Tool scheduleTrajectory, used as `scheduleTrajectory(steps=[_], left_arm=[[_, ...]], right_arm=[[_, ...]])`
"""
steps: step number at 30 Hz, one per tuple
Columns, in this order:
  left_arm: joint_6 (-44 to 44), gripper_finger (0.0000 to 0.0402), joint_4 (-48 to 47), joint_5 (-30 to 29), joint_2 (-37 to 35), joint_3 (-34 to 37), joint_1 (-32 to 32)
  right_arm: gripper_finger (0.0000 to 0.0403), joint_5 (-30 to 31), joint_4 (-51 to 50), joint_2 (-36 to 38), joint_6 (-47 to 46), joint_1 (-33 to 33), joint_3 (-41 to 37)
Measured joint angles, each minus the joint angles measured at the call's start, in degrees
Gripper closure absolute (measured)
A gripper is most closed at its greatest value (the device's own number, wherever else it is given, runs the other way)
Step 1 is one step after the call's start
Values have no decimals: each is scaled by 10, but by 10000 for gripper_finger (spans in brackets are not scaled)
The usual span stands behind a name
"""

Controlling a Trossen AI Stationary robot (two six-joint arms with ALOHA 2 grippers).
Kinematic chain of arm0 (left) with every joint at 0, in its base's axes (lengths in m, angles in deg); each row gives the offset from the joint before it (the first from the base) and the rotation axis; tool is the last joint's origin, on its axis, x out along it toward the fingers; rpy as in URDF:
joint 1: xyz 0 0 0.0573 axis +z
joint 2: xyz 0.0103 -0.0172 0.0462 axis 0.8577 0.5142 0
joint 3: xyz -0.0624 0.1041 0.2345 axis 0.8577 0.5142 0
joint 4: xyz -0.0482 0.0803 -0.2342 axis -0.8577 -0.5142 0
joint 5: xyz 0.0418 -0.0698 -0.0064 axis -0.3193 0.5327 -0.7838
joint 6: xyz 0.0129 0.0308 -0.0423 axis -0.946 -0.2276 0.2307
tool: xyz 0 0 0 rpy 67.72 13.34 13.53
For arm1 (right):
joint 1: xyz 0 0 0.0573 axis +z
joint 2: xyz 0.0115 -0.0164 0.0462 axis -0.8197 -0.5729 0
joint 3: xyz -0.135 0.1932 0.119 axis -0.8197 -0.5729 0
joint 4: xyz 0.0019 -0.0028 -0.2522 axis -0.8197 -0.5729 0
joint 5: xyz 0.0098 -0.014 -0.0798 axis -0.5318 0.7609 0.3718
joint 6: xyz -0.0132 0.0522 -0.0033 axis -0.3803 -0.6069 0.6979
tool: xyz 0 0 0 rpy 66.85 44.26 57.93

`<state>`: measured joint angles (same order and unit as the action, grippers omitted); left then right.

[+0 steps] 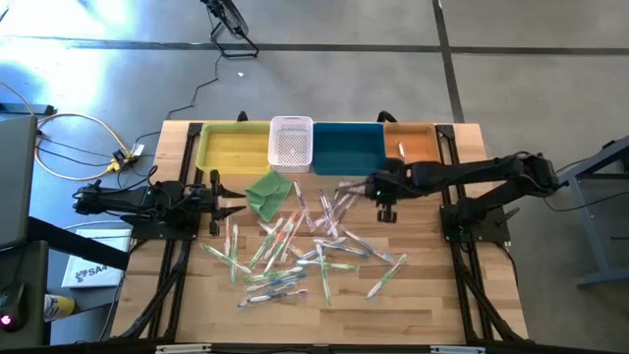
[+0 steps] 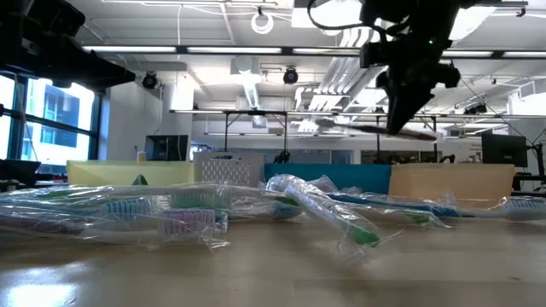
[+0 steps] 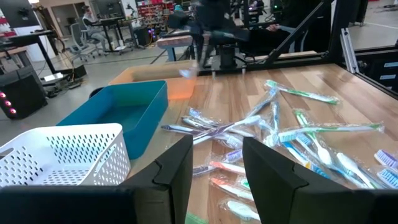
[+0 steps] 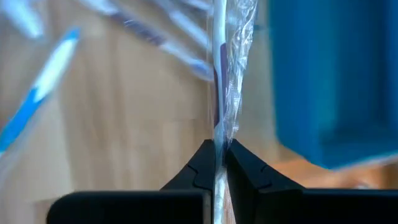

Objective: Pick & Place Toothbrushes
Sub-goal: Put the violet toothbrush into the orange bin

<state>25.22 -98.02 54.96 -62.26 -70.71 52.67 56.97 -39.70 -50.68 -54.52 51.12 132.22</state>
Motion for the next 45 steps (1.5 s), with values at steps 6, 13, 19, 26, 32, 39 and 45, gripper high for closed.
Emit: scheduleTrajectory(steps=[6,13,19,26,32,39,45], left_arm=[[0,265,0,0,0,0,0],[-15,265,0,0,0,0,0],[-16,265,0,0,0,0,0],[-13,265,0,3,0,0,0],[-13,265,0,2,0,0,0],[-13,265,0,2,0,0,0],[-13,265,0,2,0,0,0]], right_arm=[[390,25,-2,100,-39,-53,0],[390,118,9,180,-141,-128,0],[391,198,15,180,-229,-175,-10],[391,180,39,171,-286,-231,-86],[391,123,72,171,-310,-285,-135],[391,106,72,148,-333,-319,-136],[391,95,74,92,-331,-319,-136]])
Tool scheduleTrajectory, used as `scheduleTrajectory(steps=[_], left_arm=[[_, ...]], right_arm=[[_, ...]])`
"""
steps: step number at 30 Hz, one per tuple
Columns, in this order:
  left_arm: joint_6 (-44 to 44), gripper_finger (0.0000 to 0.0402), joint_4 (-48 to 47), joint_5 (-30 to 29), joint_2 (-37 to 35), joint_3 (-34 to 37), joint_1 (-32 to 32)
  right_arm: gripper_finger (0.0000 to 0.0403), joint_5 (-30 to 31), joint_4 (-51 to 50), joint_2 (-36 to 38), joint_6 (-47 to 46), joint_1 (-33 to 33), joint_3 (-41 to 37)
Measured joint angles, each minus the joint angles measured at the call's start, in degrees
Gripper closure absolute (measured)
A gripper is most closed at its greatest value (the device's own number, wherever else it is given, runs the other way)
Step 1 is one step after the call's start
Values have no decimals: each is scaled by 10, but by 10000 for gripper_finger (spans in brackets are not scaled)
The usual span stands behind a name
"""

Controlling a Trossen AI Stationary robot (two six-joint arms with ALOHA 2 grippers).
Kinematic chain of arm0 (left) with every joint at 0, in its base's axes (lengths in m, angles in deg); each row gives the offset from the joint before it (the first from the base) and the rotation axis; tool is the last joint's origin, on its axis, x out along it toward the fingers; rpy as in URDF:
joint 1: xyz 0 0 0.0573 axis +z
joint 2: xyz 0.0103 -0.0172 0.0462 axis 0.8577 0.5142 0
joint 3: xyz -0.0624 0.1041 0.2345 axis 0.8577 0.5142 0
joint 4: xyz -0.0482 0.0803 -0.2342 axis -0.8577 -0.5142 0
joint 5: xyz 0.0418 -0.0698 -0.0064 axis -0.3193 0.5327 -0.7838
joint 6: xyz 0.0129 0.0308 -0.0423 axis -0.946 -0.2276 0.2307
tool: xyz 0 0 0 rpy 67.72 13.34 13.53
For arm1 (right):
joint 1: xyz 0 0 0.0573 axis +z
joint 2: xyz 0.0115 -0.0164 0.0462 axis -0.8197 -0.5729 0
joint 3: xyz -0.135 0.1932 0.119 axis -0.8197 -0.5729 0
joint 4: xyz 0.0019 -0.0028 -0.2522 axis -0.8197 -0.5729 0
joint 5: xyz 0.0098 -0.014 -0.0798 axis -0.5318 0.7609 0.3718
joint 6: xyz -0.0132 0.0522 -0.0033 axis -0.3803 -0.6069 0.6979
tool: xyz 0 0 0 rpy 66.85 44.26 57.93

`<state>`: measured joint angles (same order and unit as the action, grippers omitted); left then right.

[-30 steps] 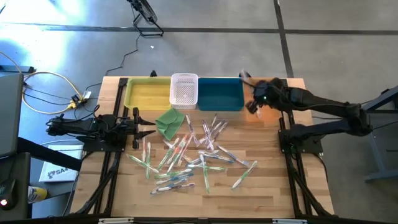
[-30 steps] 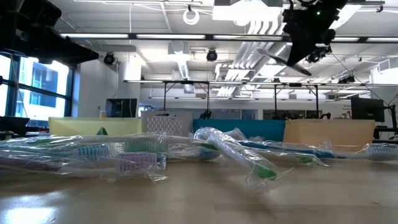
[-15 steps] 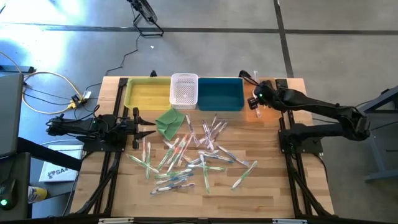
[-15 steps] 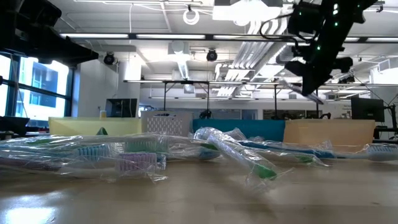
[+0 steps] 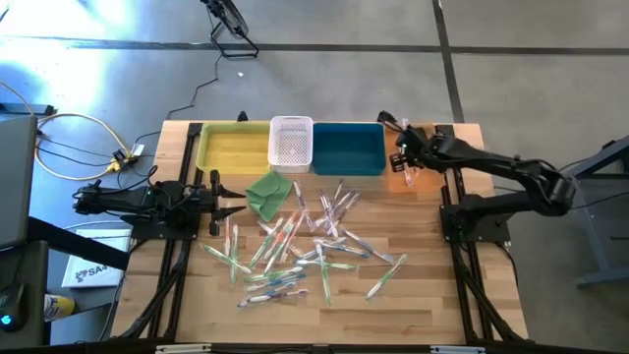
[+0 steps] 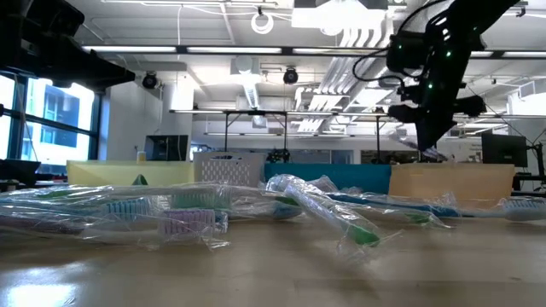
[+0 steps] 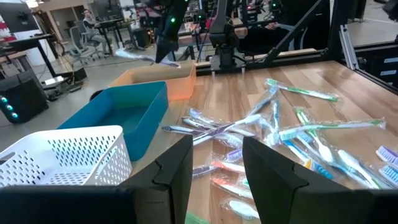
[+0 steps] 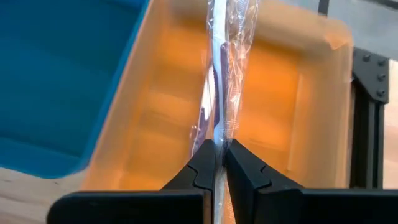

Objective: Pick & Place Toothbrushes
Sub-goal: Put the violet toothbrush into the orange bin

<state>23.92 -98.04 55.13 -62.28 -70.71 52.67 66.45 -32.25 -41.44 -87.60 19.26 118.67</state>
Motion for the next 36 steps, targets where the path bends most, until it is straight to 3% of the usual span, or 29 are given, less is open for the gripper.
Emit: scheduleTrajectory(steps=[15,20,26,36], left_arm=[[0,265,-14,-2,0,0,0],[0,265,-14,-2,0,0,0],[1,265,-14,-2,0,0,0],[1,265,-13,-2,0,0,0]], right_arm=[[389,4,15,-99,4,0,0],[350,28,15,-99,5,0,0],[310,14,14,-99,9,0,0],[302,18,14,-87,98,3,0]])
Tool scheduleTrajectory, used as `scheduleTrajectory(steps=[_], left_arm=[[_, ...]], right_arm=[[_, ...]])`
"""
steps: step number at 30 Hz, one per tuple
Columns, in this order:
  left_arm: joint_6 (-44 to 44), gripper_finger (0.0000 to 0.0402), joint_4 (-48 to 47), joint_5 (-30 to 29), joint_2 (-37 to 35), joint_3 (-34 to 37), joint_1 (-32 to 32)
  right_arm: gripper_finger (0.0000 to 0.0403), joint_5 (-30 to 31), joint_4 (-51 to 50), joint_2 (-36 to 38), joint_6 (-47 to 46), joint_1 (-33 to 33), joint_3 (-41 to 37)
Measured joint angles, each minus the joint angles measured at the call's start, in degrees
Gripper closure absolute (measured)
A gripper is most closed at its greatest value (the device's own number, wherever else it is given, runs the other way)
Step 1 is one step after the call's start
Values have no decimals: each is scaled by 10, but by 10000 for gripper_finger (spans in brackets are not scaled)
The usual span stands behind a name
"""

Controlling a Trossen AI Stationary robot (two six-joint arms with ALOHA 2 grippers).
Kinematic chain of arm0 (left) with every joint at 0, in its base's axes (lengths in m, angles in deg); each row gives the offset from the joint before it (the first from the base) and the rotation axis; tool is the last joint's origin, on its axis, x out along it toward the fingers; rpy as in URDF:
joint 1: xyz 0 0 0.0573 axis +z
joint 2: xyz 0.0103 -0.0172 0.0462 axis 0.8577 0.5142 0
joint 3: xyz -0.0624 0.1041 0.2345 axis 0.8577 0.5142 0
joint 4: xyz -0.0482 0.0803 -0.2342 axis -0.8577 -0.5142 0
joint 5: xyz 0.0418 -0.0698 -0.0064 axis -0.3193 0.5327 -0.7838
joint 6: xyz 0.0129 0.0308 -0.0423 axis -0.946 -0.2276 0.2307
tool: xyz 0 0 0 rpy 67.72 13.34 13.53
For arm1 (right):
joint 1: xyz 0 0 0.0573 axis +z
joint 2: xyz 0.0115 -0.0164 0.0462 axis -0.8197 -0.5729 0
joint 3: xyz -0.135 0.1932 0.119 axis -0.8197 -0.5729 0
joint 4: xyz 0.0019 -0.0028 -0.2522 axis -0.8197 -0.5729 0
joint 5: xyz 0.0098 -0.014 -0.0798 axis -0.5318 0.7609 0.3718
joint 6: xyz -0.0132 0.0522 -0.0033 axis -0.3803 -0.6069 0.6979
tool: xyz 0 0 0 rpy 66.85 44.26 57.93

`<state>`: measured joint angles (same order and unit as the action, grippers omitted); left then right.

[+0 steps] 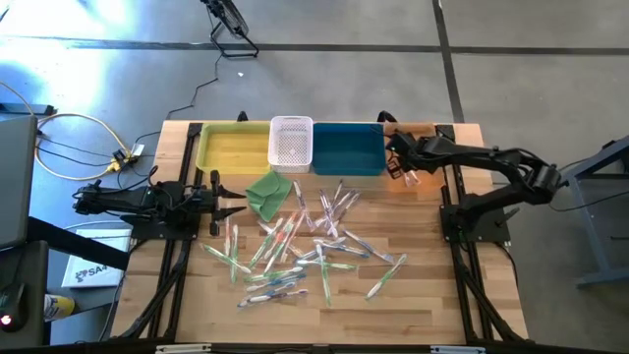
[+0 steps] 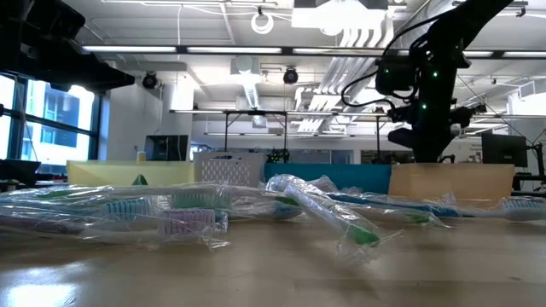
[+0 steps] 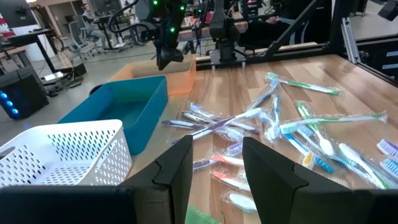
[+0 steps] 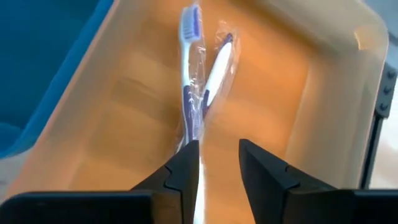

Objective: Pick & Place Toothbrushes
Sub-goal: Put the violet toothbrush into the orange bin

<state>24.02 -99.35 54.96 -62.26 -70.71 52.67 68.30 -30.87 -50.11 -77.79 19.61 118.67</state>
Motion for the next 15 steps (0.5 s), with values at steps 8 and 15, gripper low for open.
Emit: scheduleTrajectory(steps=[8,15], left_arm=[[0,265,0,0,0,0,0],[0,265,0,0,0,0,0]], right_arm=[[347,-20,1,72,22,42,0],[382,-94,30,143,29,103,0]])
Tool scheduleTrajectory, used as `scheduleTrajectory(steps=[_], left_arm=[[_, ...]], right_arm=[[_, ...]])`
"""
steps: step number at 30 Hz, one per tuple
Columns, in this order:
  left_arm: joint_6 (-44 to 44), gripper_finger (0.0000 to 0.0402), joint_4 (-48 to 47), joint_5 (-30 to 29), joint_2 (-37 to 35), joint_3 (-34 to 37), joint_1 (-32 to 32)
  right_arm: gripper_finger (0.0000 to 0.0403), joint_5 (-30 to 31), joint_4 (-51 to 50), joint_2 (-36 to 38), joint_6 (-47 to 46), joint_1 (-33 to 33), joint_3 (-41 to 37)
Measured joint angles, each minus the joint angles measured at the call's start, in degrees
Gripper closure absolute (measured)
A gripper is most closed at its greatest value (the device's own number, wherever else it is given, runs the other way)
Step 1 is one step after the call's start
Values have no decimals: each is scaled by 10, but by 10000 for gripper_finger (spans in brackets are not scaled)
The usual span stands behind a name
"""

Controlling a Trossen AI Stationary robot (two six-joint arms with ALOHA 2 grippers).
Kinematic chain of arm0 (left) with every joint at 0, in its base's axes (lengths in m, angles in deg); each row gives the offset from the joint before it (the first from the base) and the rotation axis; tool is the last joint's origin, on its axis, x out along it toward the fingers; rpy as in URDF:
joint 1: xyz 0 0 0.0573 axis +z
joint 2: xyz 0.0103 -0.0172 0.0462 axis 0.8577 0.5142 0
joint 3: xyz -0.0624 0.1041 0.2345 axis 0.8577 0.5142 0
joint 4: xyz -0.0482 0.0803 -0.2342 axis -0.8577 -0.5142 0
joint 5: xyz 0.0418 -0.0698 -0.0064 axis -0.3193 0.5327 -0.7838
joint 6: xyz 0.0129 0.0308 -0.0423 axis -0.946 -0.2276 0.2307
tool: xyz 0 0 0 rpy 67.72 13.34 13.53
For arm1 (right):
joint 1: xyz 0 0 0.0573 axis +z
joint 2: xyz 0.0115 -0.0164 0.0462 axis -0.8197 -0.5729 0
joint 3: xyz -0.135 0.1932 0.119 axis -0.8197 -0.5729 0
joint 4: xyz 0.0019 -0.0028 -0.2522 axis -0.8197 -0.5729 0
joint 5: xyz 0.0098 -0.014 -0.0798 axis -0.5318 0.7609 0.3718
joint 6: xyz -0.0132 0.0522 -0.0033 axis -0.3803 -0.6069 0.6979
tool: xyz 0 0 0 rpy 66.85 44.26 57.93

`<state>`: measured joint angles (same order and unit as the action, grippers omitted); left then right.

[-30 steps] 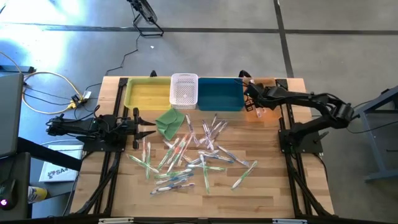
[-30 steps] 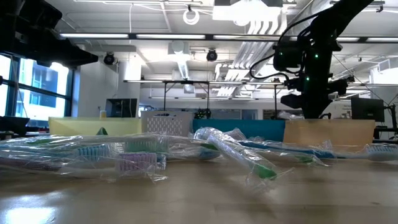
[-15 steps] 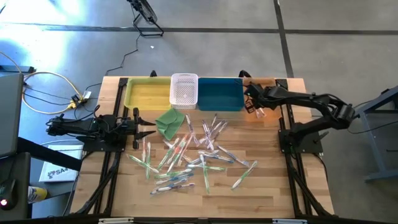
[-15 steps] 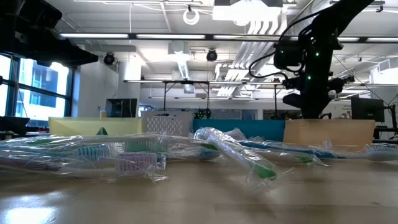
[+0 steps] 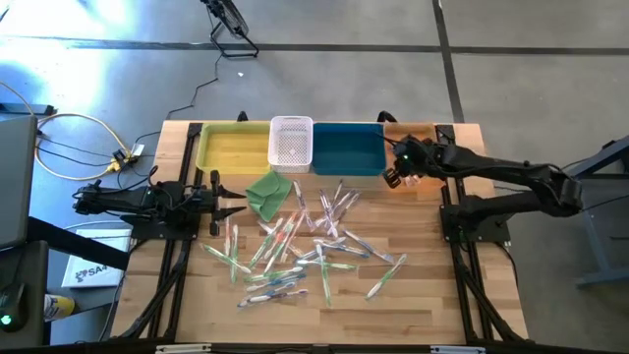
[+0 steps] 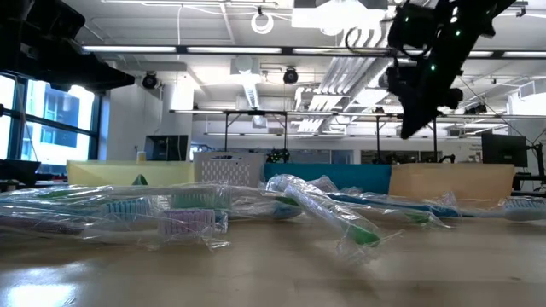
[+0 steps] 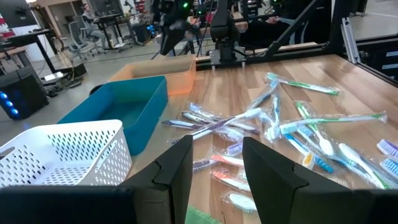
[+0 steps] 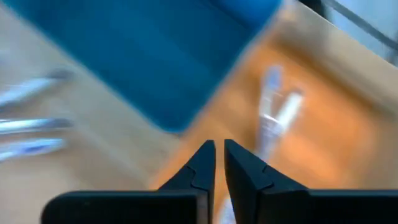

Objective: Pick & Place Toothbrushes
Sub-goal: Put the violet toothbrush into the orange bin

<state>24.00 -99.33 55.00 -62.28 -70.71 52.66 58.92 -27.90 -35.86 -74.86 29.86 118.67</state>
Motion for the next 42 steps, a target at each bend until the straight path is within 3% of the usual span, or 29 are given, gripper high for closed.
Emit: scheduleTrajectory(steps=[13,17,25,29,36,42], left_arm=[[0,265,0,2,0,0,0],[0,265,0,2,0,0,0],[0,265,0,2,0,0,0],[0,265,0,2,0,0,0],[0,265,-10,2,0,0,0],[0,265,-23,2,0,0,0]], right_arm=[[396,-251,208,24,8,90,0],[398,-285,260,24,8,110,0],[395,-286,324,24,-2,144,0],[399,-241,351,24,-39,181,0],[399,-38,379,3,-113,254,1],[399,17,391,-31,-167,286,1]])
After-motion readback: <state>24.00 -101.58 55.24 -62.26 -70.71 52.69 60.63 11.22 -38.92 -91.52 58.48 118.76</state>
